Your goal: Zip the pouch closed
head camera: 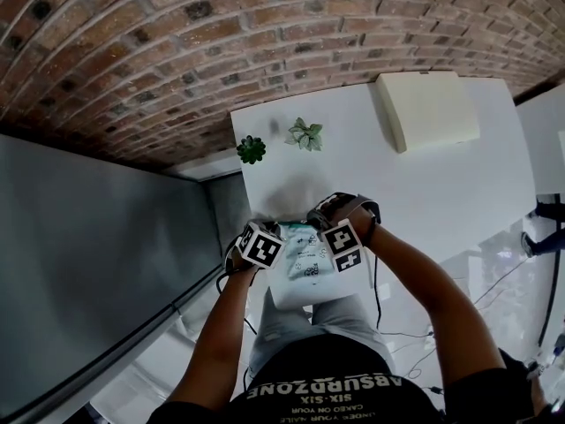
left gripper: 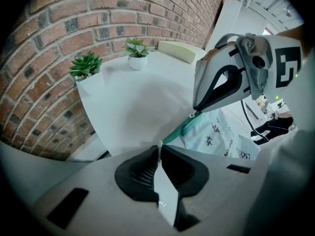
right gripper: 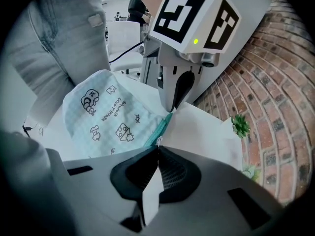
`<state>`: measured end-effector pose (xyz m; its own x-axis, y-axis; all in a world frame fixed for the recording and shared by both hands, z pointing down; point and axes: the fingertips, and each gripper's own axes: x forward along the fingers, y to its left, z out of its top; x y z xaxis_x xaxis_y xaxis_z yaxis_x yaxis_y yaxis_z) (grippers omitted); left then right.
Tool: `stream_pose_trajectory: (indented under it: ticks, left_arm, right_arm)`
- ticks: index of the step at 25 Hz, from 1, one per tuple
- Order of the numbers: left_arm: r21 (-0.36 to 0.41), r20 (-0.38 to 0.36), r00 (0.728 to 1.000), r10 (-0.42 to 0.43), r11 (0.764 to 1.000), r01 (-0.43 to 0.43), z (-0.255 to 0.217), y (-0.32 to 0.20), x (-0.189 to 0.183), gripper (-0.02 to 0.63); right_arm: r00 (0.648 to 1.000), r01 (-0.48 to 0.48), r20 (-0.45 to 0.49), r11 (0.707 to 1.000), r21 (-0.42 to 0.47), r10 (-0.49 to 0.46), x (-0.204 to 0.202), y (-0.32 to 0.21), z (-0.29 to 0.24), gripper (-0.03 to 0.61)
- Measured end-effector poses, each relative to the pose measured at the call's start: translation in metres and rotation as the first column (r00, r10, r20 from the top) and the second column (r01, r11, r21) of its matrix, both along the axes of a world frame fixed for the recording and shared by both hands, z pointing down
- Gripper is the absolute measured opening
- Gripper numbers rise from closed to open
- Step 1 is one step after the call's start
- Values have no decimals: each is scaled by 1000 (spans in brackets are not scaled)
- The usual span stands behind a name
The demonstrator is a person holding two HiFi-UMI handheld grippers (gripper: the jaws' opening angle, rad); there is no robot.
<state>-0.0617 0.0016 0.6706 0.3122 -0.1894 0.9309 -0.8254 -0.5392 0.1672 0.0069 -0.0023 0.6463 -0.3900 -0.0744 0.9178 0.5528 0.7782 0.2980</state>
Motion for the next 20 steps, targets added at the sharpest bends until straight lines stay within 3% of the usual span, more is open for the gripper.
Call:
stream_pose_trajectory:
  ticks: [20]
  left_arm:
    - [11, 2, 1000, 8, 1000, -8, -4, -3, 0, 26]
  right_arm:
    - [999, -45, 6, 999, -17, 45, 11, 4, -1, 0]
